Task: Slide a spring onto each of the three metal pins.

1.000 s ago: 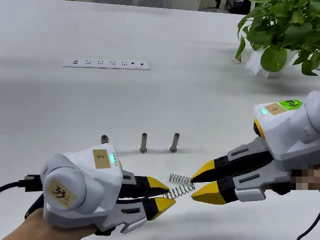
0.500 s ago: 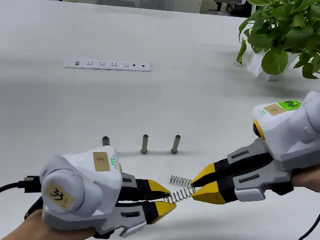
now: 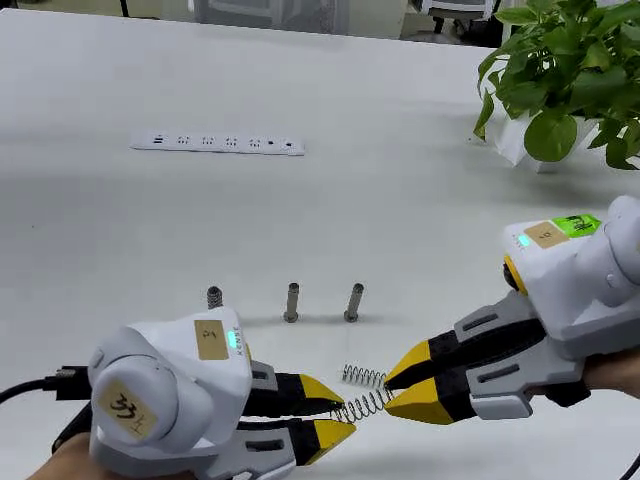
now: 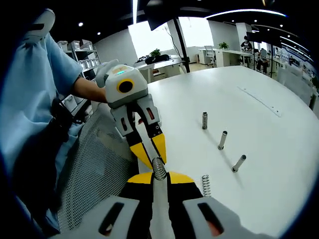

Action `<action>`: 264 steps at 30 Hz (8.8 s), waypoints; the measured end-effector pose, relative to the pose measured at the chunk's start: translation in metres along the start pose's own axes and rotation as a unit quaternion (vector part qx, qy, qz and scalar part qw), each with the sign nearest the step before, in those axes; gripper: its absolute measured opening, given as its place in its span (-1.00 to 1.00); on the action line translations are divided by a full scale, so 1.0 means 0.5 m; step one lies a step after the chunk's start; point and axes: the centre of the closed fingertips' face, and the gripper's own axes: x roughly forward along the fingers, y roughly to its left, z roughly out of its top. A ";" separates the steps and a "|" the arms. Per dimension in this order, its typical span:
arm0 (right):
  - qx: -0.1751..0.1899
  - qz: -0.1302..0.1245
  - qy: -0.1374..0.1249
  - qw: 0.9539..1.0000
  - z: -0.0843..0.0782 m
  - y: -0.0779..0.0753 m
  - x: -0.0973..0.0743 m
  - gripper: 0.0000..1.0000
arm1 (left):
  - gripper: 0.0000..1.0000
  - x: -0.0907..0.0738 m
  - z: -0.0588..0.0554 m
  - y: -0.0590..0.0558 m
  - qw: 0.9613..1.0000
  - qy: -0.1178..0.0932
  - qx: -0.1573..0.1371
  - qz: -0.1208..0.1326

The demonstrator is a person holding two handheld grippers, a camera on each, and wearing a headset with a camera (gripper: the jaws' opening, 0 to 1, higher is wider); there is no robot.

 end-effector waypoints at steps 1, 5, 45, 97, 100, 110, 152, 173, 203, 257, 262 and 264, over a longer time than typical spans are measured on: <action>-0.004 -0.001 0.003 1.000 0.002 0.002 0.000 -0.77 | -0.79 0.002 0.000 0.000 1.000 0.002 0.000 0.000; -0.020 -0.008 0.016 1.000 0.004 0.003 0.001 -0.77 | -0.80 0.008 -0.003 -0.002 1.000 0.010 0.001 0.000; -0.098 -0.002 0.069 0.993 0.026 0.018 -0.005 -0.59 | -0.81 0.025 0.001 -0.031 0.999 -0.001 -0.050 -0.019; -0.096 0.071 0.160 0.980 -0.015 0.035 0.017 -0.75 | -0.81 0.035 0.032 -0.037 0.999 -0.020 -0.016 -0.026; -0.095 0.071 0.155 0.981 -0.011 0.036 0.018 -0.76 | -0.81 0.035 0.032 -0.038 0.999 -0.022 -0.017 -0.025; -0.095 0.070 0.154 0.981 -0.007 0.035 0.018 -0.76 | -0.80 0.035 0.035 -0.035 0.999 -0.026 -0.014 -0.022; -0.150 0.053 0.168 0.973 0.013 -0.028 0.080 -0.75 | 0.87 -0.134 -0.081 0.140 0.961 -0.033 -0.122 0.244; -0.236 0.042 0.230 0.943 0.069 -0.129 0.108 -0.75 | 1.00 -0.191 -0.144 0.152 0.939 0.030 -0.148 0.307; -0.304 -0.001 0.297 0.905 0.099 -0.266 0.153 -0.75 | 1.00 -0.199 -0.126 0.155 0.936 0.001 -0.147 0.319; -0.302 0.028 0.352 0.885 0.015 -0.293 0.233 -0.74 | 0.96 -0.197 -0.134 0.155 0.935 -0.007 -0.169 0.312; -0.297 0.028 0.348 0.889 0.014 -0.293 0.236 -0.74 | 0.96 -0.197 -0.135 0.155 0.935 -0.007 -0.170 0.311; -0.298 0.026 0.347 0.889 0.016 -0.293 0.238 -0.74 | 0.96 -0.197 -0.136 0.155 0.935 -0.007 -0.171 0.310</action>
